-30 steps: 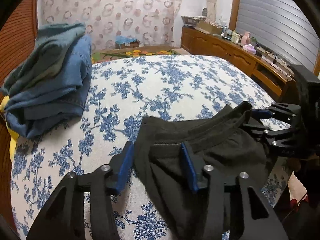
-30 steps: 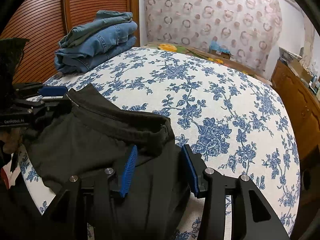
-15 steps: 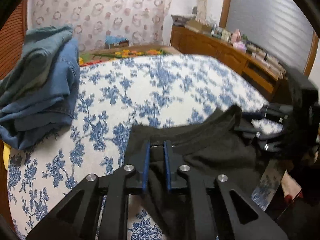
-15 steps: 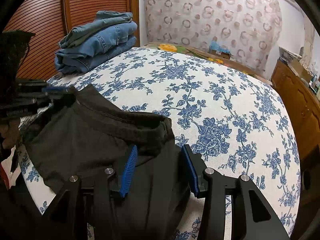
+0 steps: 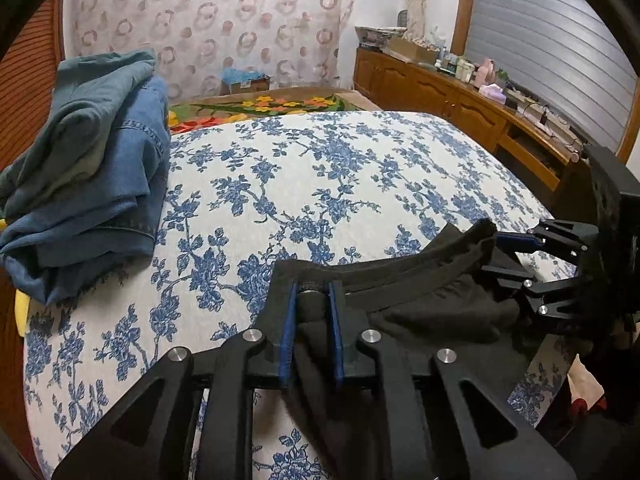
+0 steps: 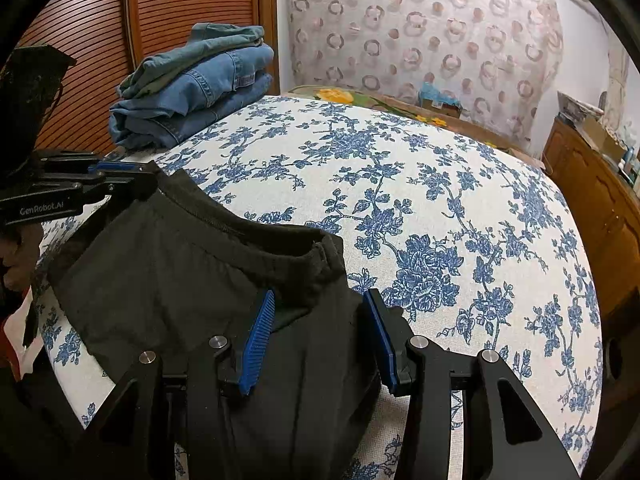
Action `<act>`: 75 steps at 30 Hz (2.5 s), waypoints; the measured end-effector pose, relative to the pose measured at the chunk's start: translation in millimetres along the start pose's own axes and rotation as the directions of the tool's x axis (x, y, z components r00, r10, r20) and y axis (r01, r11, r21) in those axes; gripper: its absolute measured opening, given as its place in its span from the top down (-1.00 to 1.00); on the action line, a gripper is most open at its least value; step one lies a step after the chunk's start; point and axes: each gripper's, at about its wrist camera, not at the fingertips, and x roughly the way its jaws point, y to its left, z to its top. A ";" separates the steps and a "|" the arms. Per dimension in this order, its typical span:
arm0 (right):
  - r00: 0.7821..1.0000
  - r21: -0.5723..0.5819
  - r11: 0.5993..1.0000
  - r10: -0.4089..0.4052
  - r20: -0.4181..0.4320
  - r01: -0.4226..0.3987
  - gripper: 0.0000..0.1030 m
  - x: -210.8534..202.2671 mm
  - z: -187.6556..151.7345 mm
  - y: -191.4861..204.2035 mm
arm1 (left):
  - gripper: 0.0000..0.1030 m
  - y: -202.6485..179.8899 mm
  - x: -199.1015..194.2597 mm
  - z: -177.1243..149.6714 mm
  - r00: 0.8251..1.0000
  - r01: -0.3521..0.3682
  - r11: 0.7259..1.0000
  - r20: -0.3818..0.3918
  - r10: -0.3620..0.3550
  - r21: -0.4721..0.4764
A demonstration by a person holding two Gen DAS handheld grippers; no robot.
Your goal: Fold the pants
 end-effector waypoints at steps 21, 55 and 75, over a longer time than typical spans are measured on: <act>1.000 0.005 1.000 0.000 0.002 0.000 0.07 -0.8 -0.1 0.3 | -0.55 6.5 9.9 -22.9 0.999 -0.030 0.999 -0.046 0.029 -0.037; 0.999 0.178 0.984 0.035 -0.024 -0.030 0.07 -27.1 -17.3 -27.6 | -0.58 4.8 12.6 -27.6 0.999 -0.032 0.999 -0.034 0.031 -0.027; 0.999 0.110 0.993 0.032 -0.013 -0.031 0.32 -5.5 -8.6 -15.2 | -0.59 11.3 11.0 -24.7 1.000 -0.004 0.997 -0.029 0.002 -0.073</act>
